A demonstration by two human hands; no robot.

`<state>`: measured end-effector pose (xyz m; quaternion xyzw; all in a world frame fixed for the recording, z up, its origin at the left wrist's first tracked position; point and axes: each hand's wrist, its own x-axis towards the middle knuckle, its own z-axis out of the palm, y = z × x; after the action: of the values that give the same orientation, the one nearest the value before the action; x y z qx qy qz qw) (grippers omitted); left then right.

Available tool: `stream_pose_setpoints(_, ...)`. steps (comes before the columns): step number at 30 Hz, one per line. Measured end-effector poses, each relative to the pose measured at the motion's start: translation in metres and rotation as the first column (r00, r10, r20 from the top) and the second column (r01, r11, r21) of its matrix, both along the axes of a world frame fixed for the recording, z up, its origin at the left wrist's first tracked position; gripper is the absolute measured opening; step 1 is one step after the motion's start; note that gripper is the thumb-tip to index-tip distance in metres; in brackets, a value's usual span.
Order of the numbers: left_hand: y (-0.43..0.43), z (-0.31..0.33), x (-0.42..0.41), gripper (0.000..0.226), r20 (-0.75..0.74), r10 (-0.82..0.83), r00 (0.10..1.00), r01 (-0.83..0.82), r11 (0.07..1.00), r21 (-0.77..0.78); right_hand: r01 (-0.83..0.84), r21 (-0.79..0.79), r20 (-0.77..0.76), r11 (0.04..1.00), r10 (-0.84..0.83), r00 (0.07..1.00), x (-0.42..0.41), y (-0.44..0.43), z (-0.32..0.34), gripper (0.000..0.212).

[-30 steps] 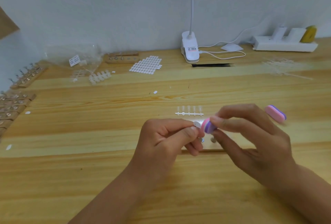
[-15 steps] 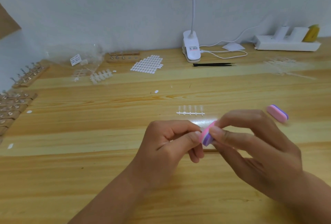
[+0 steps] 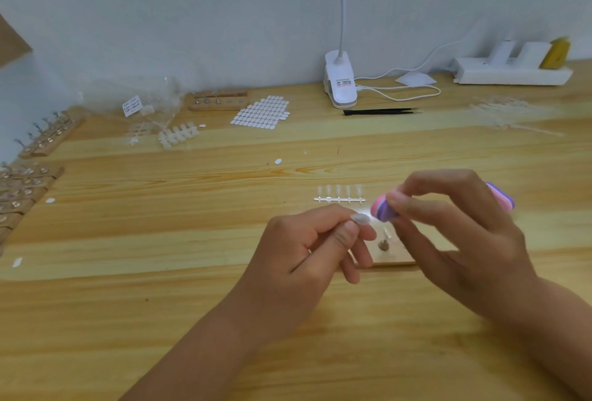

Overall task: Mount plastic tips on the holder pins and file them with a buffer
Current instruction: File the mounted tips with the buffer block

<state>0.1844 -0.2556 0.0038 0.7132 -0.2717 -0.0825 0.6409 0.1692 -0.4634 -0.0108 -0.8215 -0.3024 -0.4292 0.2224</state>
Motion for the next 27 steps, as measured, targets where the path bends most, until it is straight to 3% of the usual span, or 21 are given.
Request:
stream_pose_setpoints(5, -0.002, -0.001, -0.001, 0.025, 0.0, -0.061, 0.998, 0.061, 0.998, 0.03, -0.024, -0.045, 0.067, 0.999, 0.027, 0.997, -0.005, 0.007, -0.003, 0.029)
stream_pose_setpoints(8, -0.001, 0.003, 0.002, 0.029, -0.124, -0.106, 0.987, 0.1, 0.994, -0.052, 0.027, -0.084, 0.05, 0.996, -0.023, 0.998, 0.0, 0.0, 0.0, 0.036)
stream_pose_setpoints(12, 0.002, 0.009, 0.005, 0.029, -0.373, -0.292, 0.881, 0.217, 0.949, -0.229, -0.006, 0.059, 0.038, 0.998, 0.004, 0.999, -0.006, 0.006, 0.003, 0.028)
stream_pose_setpoints(15, 0.003, 0.009, 0.005, 0.028, -0.444, -0.417, 0.793, 0.3, 0.902, -0.311, -0.066, 0.004, 0.047, 0.998, 0.066, 0.997, -0.011, 0.013, -0.001, 0.03)
stream_pose_setpoints(20, 0.01, 0.009, 0.01, 0.028, -0.472, -0.525, 0.708, 0.372, 0.846, -0.383, -0.034, 0.067, -0.017, 0.997, 0.035, 0.999, -0.005, 0.004, 0.003, 0.034)
stream_pose_setpoints(24, 0.009, 0.006, 0.009, 0.023, -0.444, -0.56, 0.699, 0.416, 0.824, -0.385, -0.117, 0.03, -0.016, 0.993, 0.117, 0.993, -0.016, 0.014, 0.0, 0.026)
stream_pose_setpoints(27, 0.01, 0.006, 0.011, 0.024, -0.434, -0.548, 0.715, 0.423, 0.834, -0.355, -0.082, 0.062, -0.093, 0.995, 0.088, 0.992, -0.011, 0.01, 0.004, 0.027)
